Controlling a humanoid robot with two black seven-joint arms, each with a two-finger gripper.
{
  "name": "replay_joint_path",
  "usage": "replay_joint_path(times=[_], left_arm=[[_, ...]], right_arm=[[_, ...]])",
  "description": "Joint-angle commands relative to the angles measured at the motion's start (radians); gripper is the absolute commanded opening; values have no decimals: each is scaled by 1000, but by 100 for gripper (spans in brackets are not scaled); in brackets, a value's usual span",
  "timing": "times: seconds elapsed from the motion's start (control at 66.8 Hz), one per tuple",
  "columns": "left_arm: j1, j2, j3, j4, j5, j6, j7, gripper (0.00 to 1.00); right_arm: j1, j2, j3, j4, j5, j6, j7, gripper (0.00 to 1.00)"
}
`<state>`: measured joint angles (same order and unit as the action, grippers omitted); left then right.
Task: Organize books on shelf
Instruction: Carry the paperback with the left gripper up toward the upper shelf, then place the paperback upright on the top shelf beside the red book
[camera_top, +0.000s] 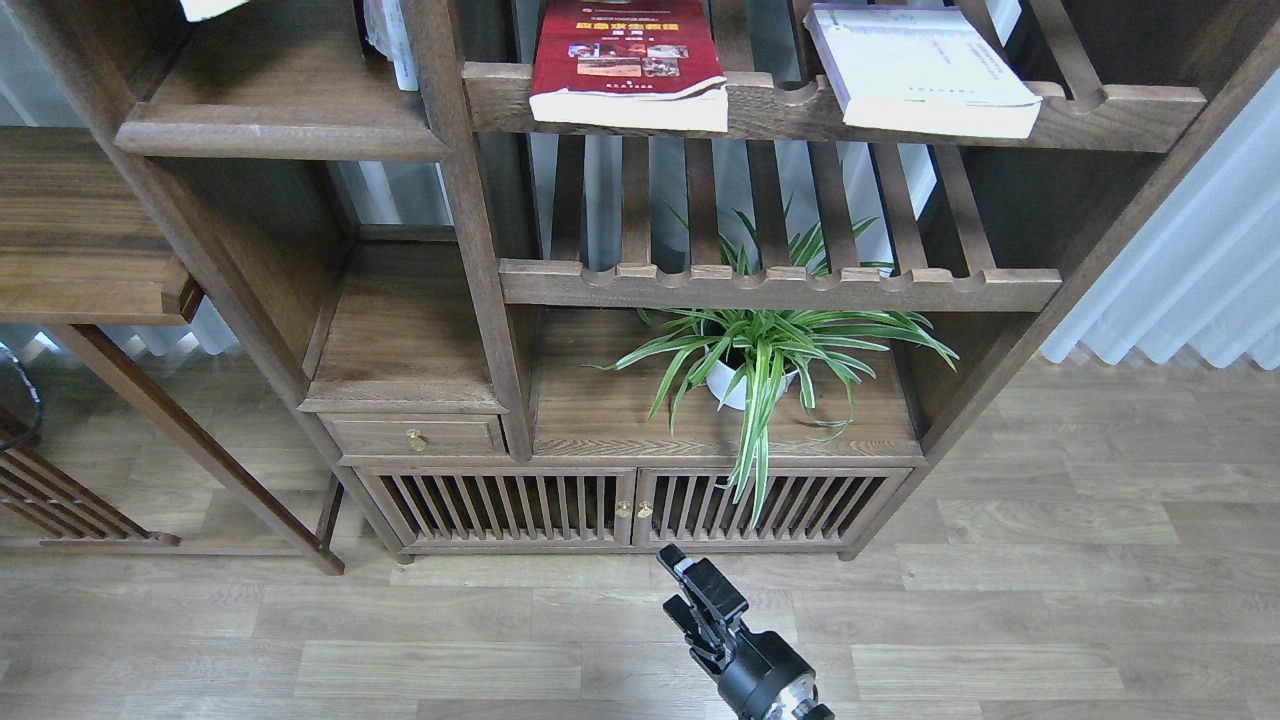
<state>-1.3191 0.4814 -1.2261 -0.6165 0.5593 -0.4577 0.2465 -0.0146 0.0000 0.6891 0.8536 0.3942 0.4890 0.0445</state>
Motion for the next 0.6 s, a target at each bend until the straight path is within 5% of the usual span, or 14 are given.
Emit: replay_joint_path(times=[0.0,0.359,0.584], left_arm=[[5,28,4,58,-1,-31,-108,5],[14,25,5,135,-6,-31,-207,6],[28,6,31,189,-12,-31,-211,6]], right_arm=[[-5,0,18,4,0,0,0,99],[-8,0,23,28,0,0,0,99],[-24,0,24,38,0,0,0,99]])
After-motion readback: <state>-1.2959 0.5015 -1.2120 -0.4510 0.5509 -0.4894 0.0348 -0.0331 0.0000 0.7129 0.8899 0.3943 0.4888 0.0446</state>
